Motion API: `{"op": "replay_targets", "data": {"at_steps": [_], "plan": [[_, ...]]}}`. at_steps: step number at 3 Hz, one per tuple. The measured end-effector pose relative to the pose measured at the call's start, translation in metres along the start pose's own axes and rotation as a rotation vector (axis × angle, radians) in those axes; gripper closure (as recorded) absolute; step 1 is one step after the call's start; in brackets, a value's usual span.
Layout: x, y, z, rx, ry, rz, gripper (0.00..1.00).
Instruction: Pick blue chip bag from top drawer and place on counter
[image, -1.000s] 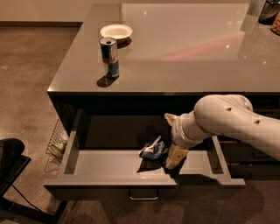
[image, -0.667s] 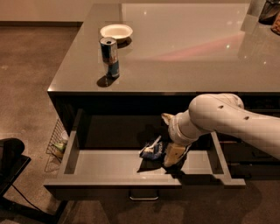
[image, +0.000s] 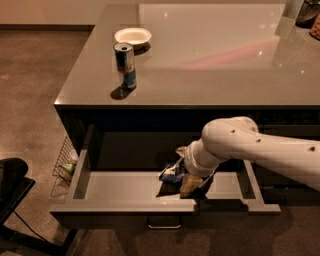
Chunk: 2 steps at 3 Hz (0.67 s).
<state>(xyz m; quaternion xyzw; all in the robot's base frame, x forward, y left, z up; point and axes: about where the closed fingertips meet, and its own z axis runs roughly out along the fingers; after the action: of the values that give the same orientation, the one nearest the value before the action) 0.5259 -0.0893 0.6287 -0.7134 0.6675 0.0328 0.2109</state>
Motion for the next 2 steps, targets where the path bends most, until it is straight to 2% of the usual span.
{"op": "replay_targets", "data": {"at_steps": [1,2], "plan": [[-0.0033,0.0217,0.0252,-0.064,0.01,0.021,0.49],[-0.0042,0.0212,0.023,-0.064,0.01,0.021,0.72]]}}
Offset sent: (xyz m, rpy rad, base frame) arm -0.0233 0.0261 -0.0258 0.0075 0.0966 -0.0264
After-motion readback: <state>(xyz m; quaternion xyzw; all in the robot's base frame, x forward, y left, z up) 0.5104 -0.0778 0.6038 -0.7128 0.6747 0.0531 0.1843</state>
